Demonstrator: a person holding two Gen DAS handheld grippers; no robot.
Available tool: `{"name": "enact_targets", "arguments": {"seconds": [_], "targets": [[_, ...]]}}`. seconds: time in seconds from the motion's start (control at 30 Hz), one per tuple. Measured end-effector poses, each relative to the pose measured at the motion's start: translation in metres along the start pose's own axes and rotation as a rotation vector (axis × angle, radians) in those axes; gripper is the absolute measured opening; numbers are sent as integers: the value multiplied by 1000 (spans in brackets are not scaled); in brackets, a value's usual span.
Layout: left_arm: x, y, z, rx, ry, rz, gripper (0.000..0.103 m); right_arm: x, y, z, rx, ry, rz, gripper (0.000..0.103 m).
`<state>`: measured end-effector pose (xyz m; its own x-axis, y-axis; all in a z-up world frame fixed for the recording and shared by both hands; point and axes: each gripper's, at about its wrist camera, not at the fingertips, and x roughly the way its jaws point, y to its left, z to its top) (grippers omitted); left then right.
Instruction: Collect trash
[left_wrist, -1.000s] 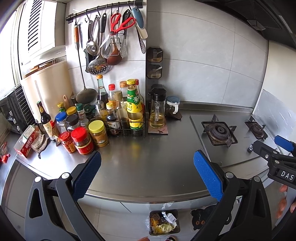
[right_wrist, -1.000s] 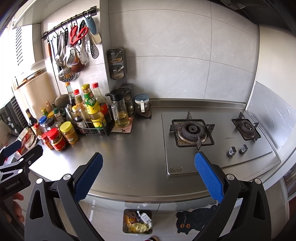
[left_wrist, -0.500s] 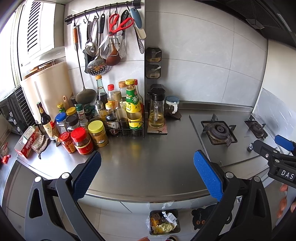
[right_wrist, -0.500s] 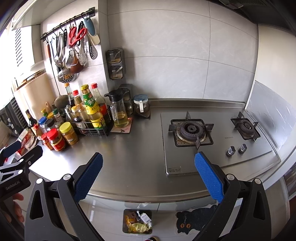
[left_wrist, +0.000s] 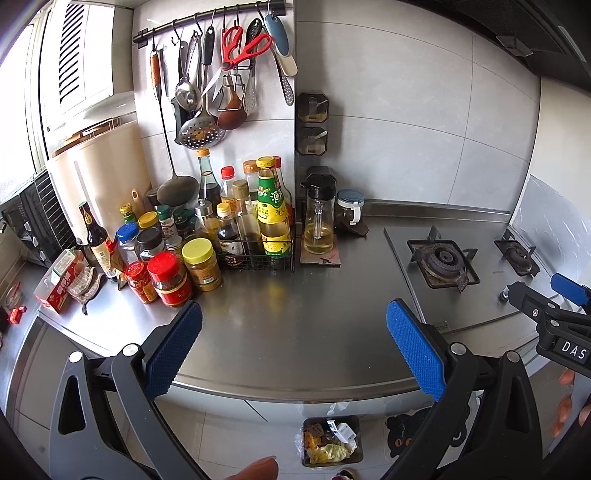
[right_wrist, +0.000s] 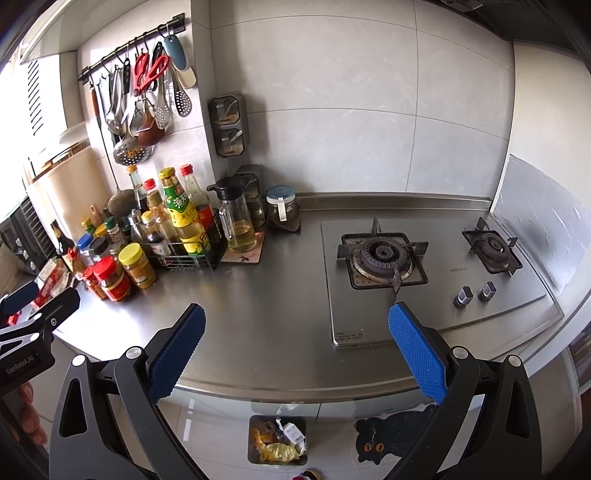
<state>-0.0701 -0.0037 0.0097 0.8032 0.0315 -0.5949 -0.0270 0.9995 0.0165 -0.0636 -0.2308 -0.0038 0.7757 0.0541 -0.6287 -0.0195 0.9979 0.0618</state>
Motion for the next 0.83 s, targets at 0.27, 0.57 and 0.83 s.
{"name": "enact_targets", "arguments": {"seconds": [0.27, 0.57, 0.83], "targets": [[5, -1, -2, -26, 16, -54, 95, 2, 1, -3, 3, 9, 0, 100], [3, 0, -1, -28, 5, -61, 95, 3, 0, -3, 8, 12, 1, 100], [3, 3, 0, -22, 11, -31, 95, 3, 4, -2, -3, 12, 3, 100]]}}
